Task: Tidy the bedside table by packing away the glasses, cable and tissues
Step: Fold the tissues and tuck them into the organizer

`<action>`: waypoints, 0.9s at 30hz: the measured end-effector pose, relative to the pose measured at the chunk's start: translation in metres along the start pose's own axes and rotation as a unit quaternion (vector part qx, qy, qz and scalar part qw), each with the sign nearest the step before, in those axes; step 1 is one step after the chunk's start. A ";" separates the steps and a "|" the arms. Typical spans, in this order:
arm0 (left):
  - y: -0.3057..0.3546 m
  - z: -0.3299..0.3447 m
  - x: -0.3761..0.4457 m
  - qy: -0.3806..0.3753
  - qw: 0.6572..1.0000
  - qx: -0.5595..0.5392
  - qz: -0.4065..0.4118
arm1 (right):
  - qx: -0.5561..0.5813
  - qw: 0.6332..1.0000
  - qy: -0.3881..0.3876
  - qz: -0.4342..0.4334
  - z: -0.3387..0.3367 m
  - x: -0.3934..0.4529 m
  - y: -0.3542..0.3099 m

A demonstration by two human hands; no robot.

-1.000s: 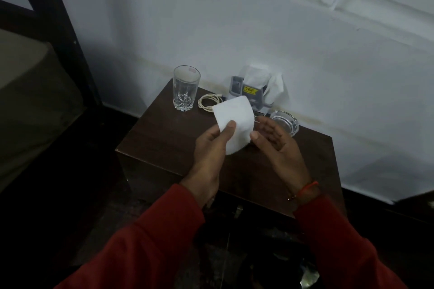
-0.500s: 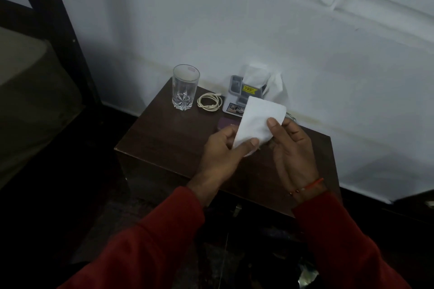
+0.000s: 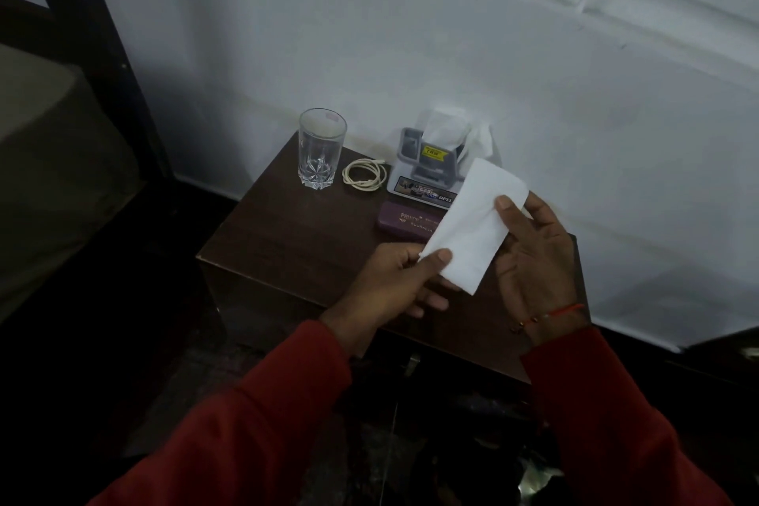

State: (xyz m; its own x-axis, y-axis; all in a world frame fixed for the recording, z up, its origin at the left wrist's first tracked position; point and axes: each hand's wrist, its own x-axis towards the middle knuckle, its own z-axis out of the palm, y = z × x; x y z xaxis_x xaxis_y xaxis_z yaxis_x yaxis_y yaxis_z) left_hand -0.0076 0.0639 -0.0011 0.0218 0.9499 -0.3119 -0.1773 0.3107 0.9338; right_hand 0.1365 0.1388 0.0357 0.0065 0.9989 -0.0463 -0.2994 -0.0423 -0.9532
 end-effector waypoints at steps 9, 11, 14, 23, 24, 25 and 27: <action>0.001 -0.006 0.010 0.174 0.983 -0.030 0.057 | -0.103 0.992 0.010 -0.074 0.001 -0.002 0.005; 0.006 -0.003 0.010 0.147 0.981 -0.094 0.084 | -0.152 0.983 -0.055 -0.090 0.002 -0.003 0.010; 0.005 0.000 0.009 0.139 0.975 -0.142 0.097 | -0.210 0.962 -0.159 -0.068 0.003 -0.005 0.017; 0.008 -0.009 0.007 0.180 0.948 -0.252 0.077 | -0.116 0.960 -0.219 0.130 0.002 -0.008 0.029; 0.009 -0.010 0.007 0.188 0.945 -0.256 0.077 | -0.133 0.955 -0.225 0.142 0.001 -0.009 0.030; 0.010 -0.010 0.007 0.196 0.942 -0.260 0.077 | -0.144 0.952 -0.227 0.149 0.000 -0.010 0.030; 0.011 -0.010 0.007 0.210 0.939 -0.261 0.077 | -0.150 0.953 -0.216 0.146 -0.001 -0.011 0.031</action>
State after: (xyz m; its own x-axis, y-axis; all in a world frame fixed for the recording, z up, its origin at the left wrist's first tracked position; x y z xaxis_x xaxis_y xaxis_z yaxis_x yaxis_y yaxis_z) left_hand -0.0195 0.0731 0.0049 -0.4139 0.8506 -0.3244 -0.6078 0.0071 0.7940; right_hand 0.1281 0.1266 0.0064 -0.4494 0.8553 -0.2580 0.0595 -0.2596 -0.9639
